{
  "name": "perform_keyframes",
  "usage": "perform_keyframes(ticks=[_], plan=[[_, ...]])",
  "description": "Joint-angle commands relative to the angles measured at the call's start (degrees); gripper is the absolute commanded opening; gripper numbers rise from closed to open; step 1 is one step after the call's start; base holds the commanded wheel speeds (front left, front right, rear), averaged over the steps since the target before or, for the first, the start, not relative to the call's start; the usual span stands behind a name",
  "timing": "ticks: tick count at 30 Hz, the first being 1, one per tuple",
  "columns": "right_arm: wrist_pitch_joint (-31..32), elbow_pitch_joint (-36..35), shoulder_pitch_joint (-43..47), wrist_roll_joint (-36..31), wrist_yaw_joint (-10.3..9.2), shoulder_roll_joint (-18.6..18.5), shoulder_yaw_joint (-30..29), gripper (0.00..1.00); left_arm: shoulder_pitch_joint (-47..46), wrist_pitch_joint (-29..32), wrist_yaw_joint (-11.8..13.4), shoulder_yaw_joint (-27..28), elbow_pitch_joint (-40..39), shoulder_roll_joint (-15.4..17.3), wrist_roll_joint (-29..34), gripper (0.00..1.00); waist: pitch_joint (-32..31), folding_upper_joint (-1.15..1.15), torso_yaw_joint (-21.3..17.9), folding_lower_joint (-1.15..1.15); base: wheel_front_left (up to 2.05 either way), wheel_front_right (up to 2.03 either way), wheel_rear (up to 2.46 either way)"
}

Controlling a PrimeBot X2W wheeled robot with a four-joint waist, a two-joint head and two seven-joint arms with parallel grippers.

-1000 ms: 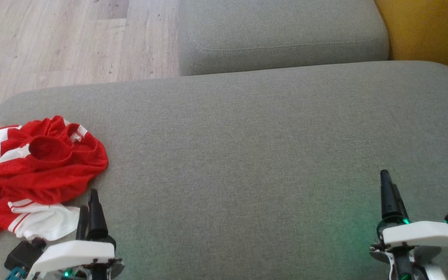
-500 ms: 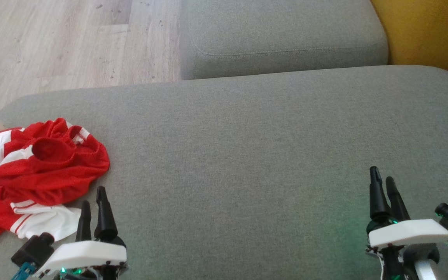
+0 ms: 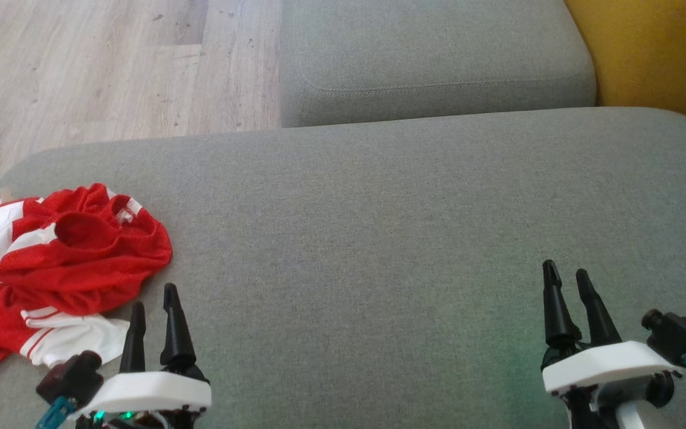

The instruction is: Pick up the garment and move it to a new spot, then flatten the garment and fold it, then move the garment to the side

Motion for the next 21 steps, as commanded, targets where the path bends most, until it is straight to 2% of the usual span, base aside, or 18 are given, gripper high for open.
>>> perform_keyframes(ticks=[1,21], plan=[[-1.0,-2.5,-1.8,-2.3,0.28,-0.5,1.3,1.0,-1.2,-0.8,0.4,0.5,-2.4,0.6,2.2,1.0,-0.1,0.0,0.0,0.0,0.0,0.0,0.0],[-4.2,-4.3,-1.7,-17.3,0.35,-0.5,2.9,1.0,-1.3,-4.0,2.2,-1.4,-4.1,0.6,15.3,1.0,-0.1,0.0,0.4,0.0,0.0,0.0,0.0]])
